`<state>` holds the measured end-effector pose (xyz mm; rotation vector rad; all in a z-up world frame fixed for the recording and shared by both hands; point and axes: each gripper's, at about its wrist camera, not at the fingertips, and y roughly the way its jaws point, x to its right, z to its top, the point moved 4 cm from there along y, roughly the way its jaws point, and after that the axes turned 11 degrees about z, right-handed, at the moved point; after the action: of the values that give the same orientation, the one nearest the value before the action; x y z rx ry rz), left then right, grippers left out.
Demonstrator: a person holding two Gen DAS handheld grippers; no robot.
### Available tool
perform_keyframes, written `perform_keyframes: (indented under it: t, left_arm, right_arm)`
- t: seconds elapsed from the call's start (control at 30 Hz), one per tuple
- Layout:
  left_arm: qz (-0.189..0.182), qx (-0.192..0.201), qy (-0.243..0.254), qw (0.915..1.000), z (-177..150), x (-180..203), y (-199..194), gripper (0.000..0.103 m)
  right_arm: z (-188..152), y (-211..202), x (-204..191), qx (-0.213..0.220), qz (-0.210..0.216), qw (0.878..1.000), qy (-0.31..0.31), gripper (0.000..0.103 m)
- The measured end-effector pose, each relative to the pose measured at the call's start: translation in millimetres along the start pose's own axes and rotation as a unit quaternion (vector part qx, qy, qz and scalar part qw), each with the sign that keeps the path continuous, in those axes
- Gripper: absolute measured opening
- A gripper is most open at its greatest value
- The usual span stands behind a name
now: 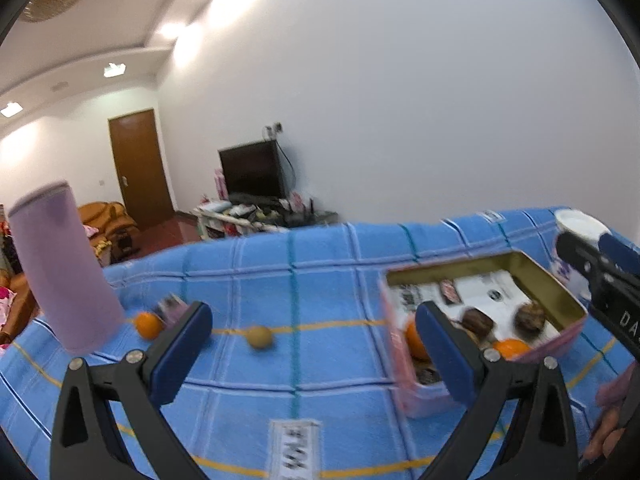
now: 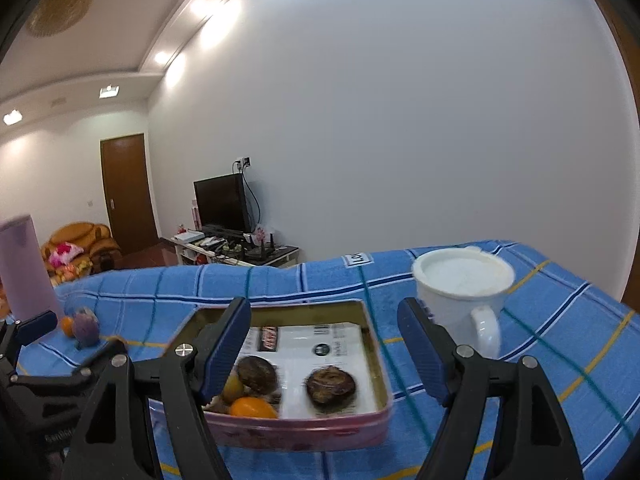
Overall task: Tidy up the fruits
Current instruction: 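Withdraw both open tools from the tin toward the loose fruits, then grasp the small yellow fruit with the right tool while the left tool approaches the purple turnip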
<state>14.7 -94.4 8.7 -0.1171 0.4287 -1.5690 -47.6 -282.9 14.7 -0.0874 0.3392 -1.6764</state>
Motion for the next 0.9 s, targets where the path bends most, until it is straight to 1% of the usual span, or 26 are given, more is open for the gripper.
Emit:
perform_keyframes:
  t: [0.1, 0.2, 0.23, 0.27, 0.33, 0.47, 0.57, 0.67, 0.73, 0.83, 0.9]
  left_arm:
    - [0.024, 0.028, 0.012, 0.9992, -1, -16, 4, 0.103]
    - [0.038, 0.046, 0.027, 0.9979, -8, -29, 9, 0.103]
    - [0.041, 0.048, 0.033, 0.9975, -12, -33, 12, 0.103]
    - [0.043, 0.044, 0.036, 0.9975, -14, -35, 13, 0.103]
    - [0.033, 0.036, 0.022, 0.9986, -15, -42, 16, 0.103]
    - [0.023, 0.024, 0.013, 0.9993, -16, -54, 18, 0.103]
    - [0.020, 0.016, 0.012, 0.9996, -17, -62, 23, 0.103]
    - [0.020, 0.002, -0.004, 0.9998, -19, -76, 32, 0.103]
    - [0.016, -0.008, -0.014, 0.9997, -21, -85, 37, 0.103]
    - [0.020, -0.012, -0.023, 0.9995, -24, -98, 40, 0.103]
    - [0.029, -0.010, -0.022, 0.9993, -25, -106, 43, 0.103]
  right_arm:
    - [-4, 8, -14, -0.004, -0.004, 1.000, -0.005, 0.077]
    - [-10, 16, -33, -0.021, -0.003, 1.000, -0.021, 0.077]
    - [-11, 17, -40, -0.021, 0.004, 1.000, -0.021, 0.077]
    - [-12, 17, -46, -0.022, 0.012, 1.000, -0.016, 0.077]
    - [-14, 21, -58, -0.031, 0.025, 0.999, -0.008, 0.077]
    - [-19, 34, -82, -0.041, 0.036, 0.998, 0.004, 0.077]
    - [-21, 41, -99, -0.045, 0.044, 0.998, 0.001, 0.077]
    - [-25, 48, -119, -0.056, 0.057, 0.997, -0.005, 0.077]
    - [-26, 50, -128, -0.055, 0.062, 0.997, -0.001, 0.077]
    - [-29, 53, -138, -0.055, 0.066, 0.996, 0.002, 0.077]
    - [-29, 57, -143, -0.057, 0.069, 0.996, 0.002, 0.077]
